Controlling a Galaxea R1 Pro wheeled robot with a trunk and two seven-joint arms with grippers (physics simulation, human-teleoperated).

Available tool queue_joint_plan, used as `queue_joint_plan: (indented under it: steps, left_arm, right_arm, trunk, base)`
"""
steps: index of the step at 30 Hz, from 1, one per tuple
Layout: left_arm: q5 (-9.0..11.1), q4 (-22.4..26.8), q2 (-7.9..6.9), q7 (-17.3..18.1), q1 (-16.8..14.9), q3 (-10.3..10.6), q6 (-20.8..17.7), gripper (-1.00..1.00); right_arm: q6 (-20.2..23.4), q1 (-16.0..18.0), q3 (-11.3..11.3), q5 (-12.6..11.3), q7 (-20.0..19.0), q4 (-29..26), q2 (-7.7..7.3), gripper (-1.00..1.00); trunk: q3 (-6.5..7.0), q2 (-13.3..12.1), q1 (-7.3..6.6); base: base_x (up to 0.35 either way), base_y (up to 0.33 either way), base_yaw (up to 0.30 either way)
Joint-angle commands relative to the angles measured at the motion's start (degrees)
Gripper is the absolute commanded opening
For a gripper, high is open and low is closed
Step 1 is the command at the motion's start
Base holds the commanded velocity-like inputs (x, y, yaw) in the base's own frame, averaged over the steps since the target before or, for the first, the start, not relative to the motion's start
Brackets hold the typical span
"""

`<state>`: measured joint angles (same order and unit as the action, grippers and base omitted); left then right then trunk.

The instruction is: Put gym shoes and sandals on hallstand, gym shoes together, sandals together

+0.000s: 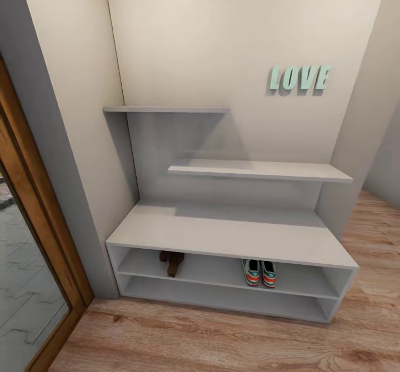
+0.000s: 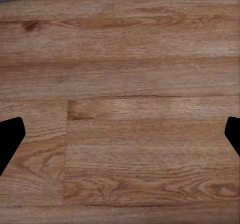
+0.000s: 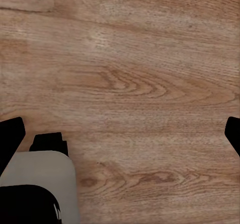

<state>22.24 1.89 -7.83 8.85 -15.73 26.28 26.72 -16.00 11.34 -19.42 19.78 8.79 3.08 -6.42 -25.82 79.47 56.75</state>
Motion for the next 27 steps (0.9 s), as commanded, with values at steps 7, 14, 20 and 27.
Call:
queue_joint_plan:
  steps: [7,14,20,27]
  left_arm:
    - [0.0,0.0,0.00,0.0,0.0,0.0,0.0,1.00]
    - [0.0,0.0,0.00,0.0,0.0,0.0,0.0,1.00]
    - [0.0,0.0,0.00,0.0,0.0,0.0,0.0,1.00]
    - [0.0,0.0,0.00,0.0,0.0,0.0,0.0,1.00]
  right_arm:
    - [0.0,0.0,0.0,0.0,0.0,0.0,0.00,1.00]
    - [0.0,0.0,0.0,0.0,0.0,0.0,0.00,1.00]
    - [0.0,0.0,0.0,0.0,0.0,0.0,0.00,1.00]
    - [0.0,0.0,0.0,0.0,0.0,0.0,0.00,1.00]
  trunk:
    - [0.00,0.0,0.00]
    - [0.00,0.0,0.00]
    - [0.00,0.0,0.00]
    - [0.00,0.0,0.00]
  base:
    - [0.000,0.000,0.000]
    - [0.000,0.000,0.000]
    - [0.000,0.000,0.000]
    - [0.000,0.000,0.000]
